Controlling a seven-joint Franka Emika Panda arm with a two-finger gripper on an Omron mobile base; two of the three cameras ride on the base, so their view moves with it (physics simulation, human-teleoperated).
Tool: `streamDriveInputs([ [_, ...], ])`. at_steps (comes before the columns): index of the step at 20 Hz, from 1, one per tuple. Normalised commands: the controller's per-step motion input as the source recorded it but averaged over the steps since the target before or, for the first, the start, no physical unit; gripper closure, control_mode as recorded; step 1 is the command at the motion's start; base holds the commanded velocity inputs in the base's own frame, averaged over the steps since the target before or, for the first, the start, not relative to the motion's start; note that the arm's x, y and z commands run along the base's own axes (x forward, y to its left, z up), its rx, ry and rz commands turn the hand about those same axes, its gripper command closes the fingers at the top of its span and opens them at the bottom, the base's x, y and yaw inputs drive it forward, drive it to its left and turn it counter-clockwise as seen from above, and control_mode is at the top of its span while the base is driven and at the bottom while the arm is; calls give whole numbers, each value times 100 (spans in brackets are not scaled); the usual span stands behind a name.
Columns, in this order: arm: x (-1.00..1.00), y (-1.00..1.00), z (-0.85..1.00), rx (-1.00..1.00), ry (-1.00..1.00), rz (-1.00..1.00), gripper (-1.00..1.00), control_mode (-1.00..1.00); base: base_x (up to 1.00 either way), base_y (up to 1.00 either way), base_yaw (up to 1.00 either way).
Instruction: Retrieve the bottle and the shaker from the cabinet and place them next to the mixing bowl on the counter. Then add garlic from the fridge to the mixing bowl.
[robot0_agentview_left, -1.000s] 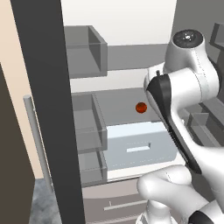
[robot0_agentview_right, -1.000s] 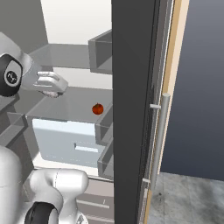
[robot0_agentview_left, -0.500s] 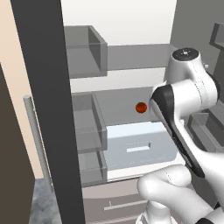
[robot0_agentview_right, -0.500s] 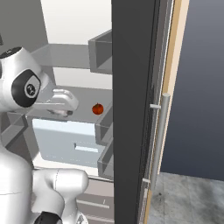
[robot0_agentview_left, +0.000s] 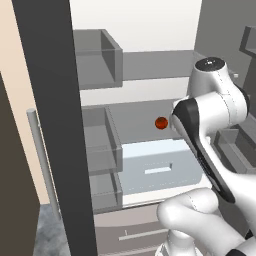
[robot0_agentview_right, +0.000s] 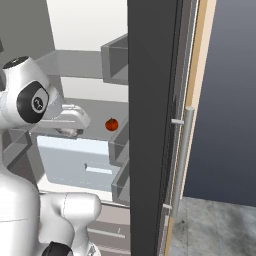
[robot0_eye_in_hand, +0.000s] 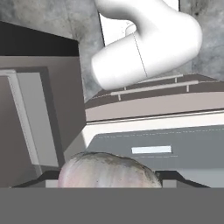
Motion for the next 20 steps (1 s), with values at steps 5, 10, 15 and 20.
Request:
streamDriveInputs([
  [5, -12, 0, 0, 0, 0, 0, 100, 100, -21, 0, 0],
  [10, 0, 0, 0, 0, 0, 0, 100, 100, -62, 12, -4],
  [15, 0, 0, 0, 0, 0, 0, 100, 100, -49, 31, -23],
  [20, 0, 0, 0, 0, 0, 0, 100, 100, -55, 47, -40],
])
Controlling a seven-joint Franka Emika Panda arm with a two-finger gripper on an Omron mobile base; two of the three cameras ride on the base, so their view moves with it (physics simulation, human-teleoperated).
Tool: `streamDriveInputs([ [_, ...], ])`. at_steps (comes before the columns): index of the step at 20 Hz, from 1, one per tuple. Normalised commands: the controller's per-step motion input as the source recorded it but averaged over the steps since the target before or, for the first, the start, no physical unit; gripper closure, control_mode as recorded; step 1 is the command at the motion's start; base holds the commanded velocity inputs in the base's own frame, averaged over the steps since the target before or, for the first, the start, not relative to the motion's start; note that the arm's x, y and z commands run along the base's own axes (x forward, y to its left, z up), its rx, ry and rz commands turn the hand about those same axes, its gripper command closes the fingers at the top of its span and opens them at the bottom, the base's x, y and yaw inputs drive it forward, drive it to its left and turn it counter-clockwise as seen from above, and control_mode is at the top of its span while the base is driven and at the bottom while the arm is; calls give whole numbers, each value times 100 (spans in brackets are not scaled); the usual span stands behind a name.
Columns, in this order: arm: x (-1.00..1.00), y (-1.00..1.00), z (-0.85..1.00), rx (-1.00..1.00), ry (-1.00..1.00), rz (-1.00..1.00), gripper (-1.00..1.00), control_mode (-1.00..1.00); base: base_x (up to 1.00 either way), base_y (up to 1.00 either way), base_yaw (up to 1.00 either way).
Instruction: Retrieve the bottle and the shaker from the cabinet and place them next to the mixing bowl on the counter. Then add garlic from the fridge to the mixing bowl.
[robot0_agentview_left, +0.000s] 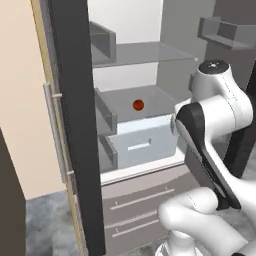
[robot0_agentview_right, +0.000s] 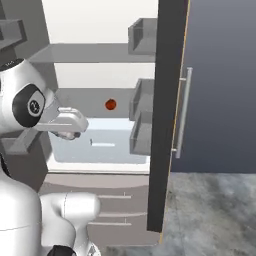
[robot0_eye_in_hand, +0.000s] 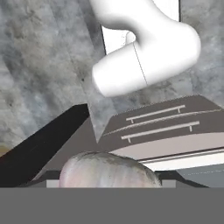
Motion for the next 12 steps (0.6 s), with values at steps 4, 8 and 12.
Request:
streamDriveInputs([
  [4, 0, 0, 0, 0, 0, 0, 100, 100, -43, 8, -55],
  [8, 0, 0, 0, 0, 0, 0, 100, 100, -27, -2, -78],
  [12, 0, 0, 0, 0, 0, 0, 100, 100, -2, -5, -89],
])
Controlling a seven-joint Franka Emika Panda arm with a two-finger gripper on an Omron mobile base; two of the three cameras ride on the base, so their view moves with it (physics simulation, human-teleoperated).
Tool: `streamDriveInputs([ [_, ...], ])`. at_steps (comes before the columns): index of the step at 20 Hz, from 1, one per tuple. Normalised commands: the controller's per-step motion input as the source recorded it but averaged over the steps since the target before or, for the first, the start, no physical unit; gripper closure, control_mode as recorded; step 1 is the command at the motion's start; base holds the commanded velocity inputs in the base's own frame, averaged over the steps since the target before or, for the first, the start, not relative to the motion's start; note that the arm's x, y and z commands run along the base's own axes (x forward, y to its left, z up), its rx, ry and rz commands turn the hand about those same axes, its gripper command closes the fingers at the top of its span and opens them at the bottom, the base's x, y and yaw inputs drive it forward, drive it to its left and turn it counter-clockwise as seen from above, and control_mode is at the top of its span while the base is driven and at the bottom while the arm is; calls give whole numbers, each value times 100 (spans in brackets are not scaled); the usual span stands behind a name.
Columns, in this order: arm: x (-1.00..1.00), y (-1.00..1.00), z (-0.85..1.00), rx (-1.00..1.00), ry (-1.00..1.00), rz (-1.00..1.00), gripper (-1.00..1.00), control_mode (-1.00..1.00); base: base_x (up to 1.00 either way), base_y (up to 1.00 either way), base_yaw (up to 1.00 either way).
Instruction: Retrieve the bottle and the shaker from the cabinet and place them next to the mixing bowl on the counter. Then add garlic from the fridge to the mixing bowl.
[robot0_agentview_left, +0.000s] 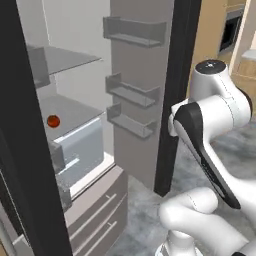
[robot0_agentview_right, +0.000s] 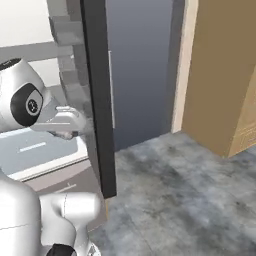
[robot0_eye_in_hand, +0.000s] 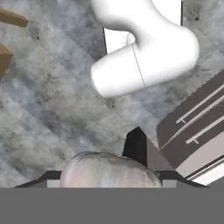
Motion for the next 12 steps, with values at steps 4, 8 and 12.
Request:
streamDriveInputs([
  [4, 0, 0, 0, 0, 0, 0, 100, 100, 0, -8, -89],
  [8, 0, 0, 0, 0, 0, 0, 100, 100, 0, -11, -90],
  [12, 0, 0, 0, 0, 0, 0, 100, 100, 0, -23, -90],
])
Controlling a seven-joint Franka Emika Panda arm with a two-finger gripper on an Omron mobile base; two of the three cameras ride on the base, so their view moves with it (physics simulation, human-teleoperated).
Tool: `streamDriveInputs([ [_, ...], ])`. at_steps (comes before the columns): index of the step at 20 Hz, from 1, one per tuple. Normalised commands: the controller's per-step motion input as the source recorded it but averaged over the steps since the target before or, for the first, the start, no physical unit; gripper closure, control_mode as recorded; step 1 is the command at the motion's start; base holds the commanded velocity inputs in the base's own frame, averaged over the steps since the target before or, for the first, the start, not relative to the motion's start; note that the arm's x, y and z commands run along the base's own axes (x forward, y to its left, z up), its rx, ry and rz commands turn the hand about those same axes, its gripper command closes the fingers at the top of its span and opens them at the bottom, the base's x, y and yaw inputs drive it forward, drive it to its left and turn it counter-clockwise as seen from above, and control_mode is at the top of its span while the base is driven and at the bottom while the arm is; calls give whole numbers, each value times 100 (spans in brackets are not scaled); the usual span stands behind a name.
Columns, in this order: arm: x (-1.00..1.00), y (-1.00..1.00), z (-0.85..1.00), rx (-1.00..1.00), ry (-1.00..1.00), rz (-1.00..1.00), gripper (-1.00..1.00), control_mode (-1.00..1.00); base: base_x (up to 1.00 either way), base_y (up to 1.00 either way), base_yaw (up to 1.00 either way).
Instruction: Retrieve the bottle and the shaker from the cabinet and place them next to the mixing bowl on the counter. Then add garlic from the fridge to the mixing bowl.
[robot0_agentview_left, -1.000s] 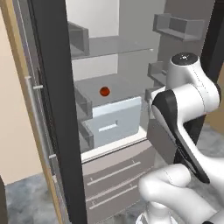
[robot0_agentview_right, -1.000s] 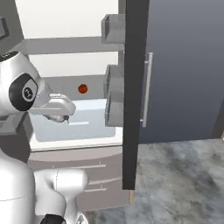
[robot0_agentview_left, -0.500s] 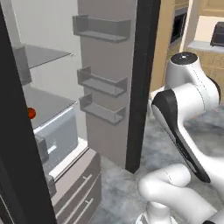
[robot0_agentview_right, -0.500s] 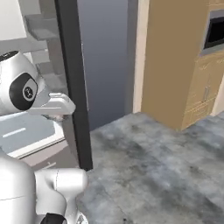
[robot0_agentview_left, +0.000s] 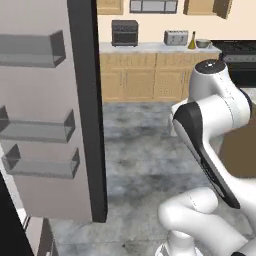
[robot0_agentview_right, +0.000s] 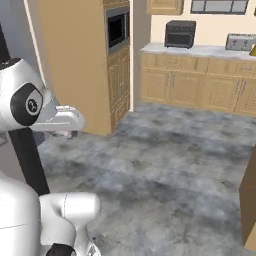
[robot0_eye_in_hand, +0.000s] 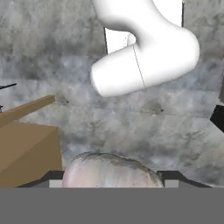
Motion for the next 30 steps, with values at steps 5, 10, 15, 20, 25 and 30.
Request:
streamDriveInputs([
  [5, 0, 0, 0, 0, 0, 0, 100, 100, 5, -43, -79],
  [10, 0, 0, 0, 0, 0, 0, 100, 100, 75, -52, -36],
  [15, 0, 0, 0, 0, 0, 0, 100, 100, 100, -66, 3],
  [20, 0, 0, 0, 0, 0, 0, 100, 100, 100, -31, 11],
  [25, 0, 0, 0, 0, 0, 0, 100, 100, 100, 8, 6],
  [30, 0, 0, 0, 0, 0, 0, 100, 100, 100, 7, 0],
])
